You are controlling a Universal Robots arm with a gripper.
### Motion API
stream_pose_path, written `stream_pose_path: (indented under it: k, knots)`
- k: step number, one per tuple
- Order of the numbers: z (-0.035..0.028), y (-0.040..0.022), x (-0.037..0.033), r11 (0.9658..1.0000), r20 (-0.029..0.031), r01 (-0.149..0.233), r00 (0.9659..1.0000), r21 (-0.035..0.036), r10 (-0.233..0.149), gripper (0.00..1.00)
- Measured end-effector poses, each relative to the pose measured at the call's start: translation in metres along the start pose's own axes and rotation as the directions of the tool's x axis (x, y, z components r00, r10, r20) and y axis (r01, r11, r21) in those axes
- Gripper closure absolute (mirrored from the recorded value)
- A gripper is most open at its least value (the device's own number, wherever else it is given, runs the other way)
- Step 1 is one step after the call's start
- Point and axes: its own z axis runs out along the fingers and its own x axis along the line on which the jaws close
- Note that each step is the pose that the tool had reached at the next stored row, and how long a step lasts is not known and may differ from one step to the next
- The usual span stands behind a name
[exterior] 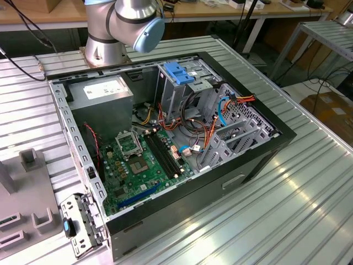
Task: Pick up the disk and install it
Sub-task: 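Pick up the disk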
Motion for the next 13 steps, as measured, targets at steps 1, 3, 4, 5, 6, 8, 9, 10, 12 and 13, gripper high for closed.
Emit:
stream_pose_path:
  k: [1, 3, 4, 5, 6, 8, 9, 10, 12, 13]
  knots:
    - [0.0013, 0.0, -0.0001, 1.0, -0.0005, 0.001, 1.0, 0.0001, -0.001, 0.58]
    - [0.0044, 0.0001, -0.0003, 1.0, -0.0008, 0.004, 1.0, 0.0006, -0.004, 0.58]
    - [0.006, 0.0001, -0.0004, 1.0, -0.001, 0.005, 1.0, 0.0008, -0.005, 0.56]
    - [0.0076, 0.0002, -0.0004, 1.0, -0.0009, 0.006, 1.0, 0.0013, -0.006, 0.56]
    - [0.0093, 0.0003, -0.0005, 1.0, -0.0008, 0.007, 1.0, 0.0019, -0.007, 0.5]
    - [0.0124, 0.0005, -0.0005, 0.9999, -0.0005, 0.011, 0.9999, 0.0035, -0.011, 0.5]
    - [0.014, 0.0008, -0.0005, 0.9999, -0.0004, 0.015, 0.9999, 0.0044, -0.015, 0.5]
    - [0.015, 0.0011, -0.0005, 0.9998, -0.0003, 0.019, 0.9998, 0.0049, -0.019, 0.5]
    - [0.0171, 0.0019, -0.0004, 0.9995, 0.0001, 0.03, 0.9995, 0.0056, -0.03, 0.5]
    - [0.0179, 0.0022, -0.0004, 0.9994, 0.0001, 0.035, 0.9994, 0.0057, -0.035, 0.5]
